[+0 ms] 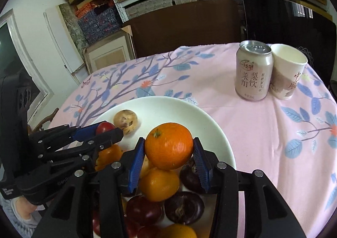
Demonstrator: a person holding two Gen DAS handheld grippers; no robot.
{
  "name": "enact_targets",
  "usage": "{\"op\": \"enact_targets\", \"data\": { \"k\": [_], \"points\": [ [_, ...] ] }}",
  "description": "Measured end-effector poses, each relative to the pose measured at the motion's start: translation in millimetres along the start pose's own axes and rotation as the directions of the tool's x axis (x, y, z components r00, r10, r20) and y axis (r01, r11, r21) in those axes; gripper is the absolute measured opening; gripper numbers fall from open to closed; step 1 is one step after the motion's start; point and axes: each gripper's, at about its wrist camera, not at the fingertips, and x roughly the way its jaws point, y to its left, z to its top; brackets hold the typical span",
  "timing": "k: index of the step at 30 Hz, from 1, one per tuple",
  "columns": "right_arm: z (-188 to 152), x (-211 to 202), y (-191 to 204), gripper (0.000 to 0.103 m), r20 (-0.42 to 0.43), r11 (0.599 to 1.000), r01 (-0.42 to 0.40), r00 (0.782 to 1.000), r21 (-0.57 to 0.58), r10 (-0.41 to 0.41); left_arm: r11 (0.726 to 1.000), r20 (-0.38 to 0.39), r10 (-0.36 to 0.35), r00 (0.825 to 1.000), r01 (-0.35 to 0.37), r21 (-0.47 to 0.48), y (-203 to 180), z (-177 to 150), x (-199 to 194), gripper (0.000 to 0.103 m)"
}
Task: Organize fruits
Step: 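Lower the tomato and mandarin onto the white plate, opening both tools, then withdraw both tools toward the last two fruits on the cloth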
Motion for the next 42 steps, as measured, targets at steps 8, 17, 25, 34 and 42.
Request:
{"op": "enact_targets", "data": {
  "k": [8, 17, 25, 34, 42],
  "points": [
    [-11.4, -32.5, -4.3, 0.055, 0.06, 0.997, -0.047, 0.997, 0.066, 0.043, 0.999, 0.041, -0.004, 0.999, 0.006, -0.046, 2.2, -13.4, -18.6, 0.067],
    [-64.9, -91.5, 7.0, 0.061, 0.08, 0.992, -0.098, 0.993, 0.085, 0.091, 0.997, 0.097, -0.007, 0.995, 0.014, -0.073, -5.5, -78.1, -88.1, 0.071],
    [-130.3, -129.3, 14.6, 0.066, 0.096, 0.988, -0.107, 0.991, 0.108, 0.097, 0.999, 0.133, 0.038, 0.99, -0.041, 0.024, -49.0, -151.9, -140.7, 0.076],
    [-189.4, -145.6, 1.9, 0.07, 0.09, 0.982, -0.097, 0.992, 0.162, 0.084, 0.996, 0.116, 0.066, 0.991, -0.072, 0.054, -79.2, -216.4, -153.6, 0.083],
    [-191.4, -147.0, -12.8, 0.079, 0.101, 0.968, -0.099, 0.992, 0.23, 0.078, 0.994, 0.113, 0.056, 0.992, -0.066, 0.087, -91.6, -208.8, -142.8, 0.09]
  ]
}}
